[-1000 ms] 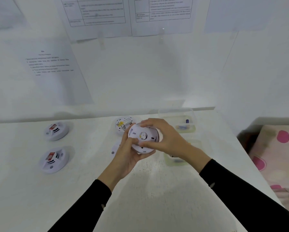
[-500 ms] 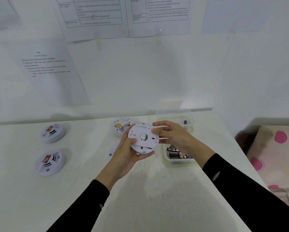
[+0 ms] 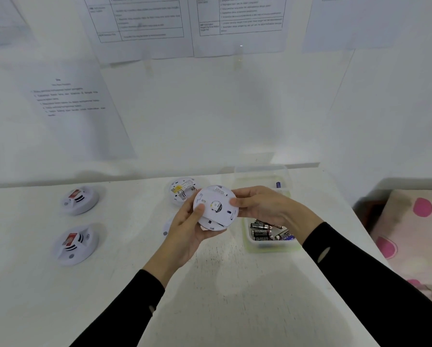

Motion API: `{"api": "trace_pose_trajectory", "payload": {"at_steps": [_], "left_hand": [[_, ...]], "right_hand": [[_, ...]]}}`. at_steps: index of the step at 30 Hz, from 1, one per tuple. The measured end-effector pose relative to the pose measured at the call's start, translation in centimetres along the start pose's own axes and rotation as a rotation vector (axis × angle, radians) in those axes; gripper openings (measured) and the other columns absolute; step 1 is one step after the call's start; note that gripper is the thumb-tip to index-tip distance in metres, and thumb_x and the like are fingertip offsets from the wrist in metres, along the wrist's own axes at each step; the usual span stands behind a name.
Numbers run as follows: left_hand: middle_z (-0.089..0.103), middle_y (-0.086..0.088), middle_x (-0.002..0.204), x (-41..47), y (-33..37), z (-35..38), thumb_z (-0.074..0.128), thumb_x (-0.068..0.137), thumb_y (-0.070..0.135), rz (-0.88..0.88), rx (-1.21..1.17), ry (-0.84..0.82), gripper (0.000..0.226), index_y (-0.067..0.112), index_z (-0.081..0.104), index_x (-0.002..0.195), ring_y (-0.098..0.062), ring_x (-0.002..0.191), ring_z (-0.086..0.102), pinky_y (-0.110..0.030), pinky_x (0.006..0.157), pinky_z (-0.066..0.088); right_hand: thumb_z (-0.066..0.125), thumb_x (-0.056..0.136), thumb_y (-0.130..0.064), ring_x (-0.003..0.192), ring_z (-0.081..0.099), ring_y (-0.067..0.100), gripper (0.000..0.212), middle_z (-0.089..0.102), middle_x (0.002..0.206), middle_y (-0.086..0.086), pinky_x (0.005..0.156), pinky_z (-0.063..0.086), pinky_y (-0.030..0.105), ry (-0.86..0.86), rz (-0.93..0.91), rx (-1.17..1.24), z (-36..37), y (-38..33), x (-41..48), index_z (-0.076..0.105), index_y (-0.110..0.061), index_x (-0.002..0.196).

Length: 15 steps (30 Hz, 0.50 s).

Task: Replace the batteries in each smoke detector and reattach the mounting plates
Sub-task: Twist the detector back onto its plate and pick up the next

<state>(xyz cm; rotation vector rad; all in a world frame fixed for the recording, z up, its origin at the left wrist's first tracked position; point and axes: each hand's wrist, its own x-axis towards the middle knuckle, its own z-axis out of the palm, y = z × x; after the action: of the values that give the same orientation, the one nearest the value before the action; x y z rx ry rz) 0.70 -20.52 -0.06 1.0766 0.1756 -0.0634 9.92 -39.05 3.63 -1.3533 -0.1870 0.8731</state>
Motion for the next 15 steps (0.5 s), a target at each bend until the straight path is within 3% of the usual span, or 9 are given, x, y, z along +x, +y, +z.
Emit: {"api": "trace_pose_trajectory", "payload": {"at_steps": [3,6,10,15], "left_hand": [[0.059,-0.013,0.138,0.4,-0.1,-0.2,0.044,0.104,0.016,-0.023,0.018,0.023,0.040,0.012,0.047,0.143,-0.037,0.124,0.059,-0.059,0.089,0.055],[0.063,-0.013,0.133,0.8,-0.3,-0.4,0.048,0.102,0.017,-0.037,0.049,0.090,0.038,0.013,0.052,0.140,-0.033,0.116,0.065,-0.055,0.084,0.059],[0.070,-0.008,0.125,1.1,-0.2,-0.8,0.053,0.098,0.025,-0.059,0.088,0.111,0.038,0.019,0.057,0.135,-0.030,0.110,0.069,-0.055,0.082,0.059],[0.068,-0.008,0.128,1.5,0.7,-1.1,0.051,0.101,0.028,-0.053,0.161,0.103,0.033,0.021,0.059,0.133,-0.028,0.112,0.068,-0.052,0.081,0.060]], "right_hand": [[0.060,0.089,0.005,0.102,0.066,0.025,0.032,0.066,0.114,0.017,0.086,0.057,0.029,0.011,0.016,-0.017,0.0,0.0,0.1,0.060,0.003,0.121],[0.067,0.084,0.004,0.091,0.066,0.021,0.029,0.063,0.105,0.012,0.079,0.059,0.027,0.091,0.000,-0.234,0.6,0.2,0.2,0.058,-0.001,0.111],[0.077,0.074,0.006,0.075,0.063,0.013,0.038,0.060,0.097,0.008,0.059,0.052,0.015,0.147,-0.003,-0.385,1.0,0.6,-0.1,0.055,-0.003,0.105],[0.084,0.068,0.000,0.079,0.063,0.017,0.047,0.062,0.102,0.013,0.059,0.052,0.014,0.181,-0.013,-0.395,1.3,0.9,0.6,0.055,-0.003,0.104]]}}
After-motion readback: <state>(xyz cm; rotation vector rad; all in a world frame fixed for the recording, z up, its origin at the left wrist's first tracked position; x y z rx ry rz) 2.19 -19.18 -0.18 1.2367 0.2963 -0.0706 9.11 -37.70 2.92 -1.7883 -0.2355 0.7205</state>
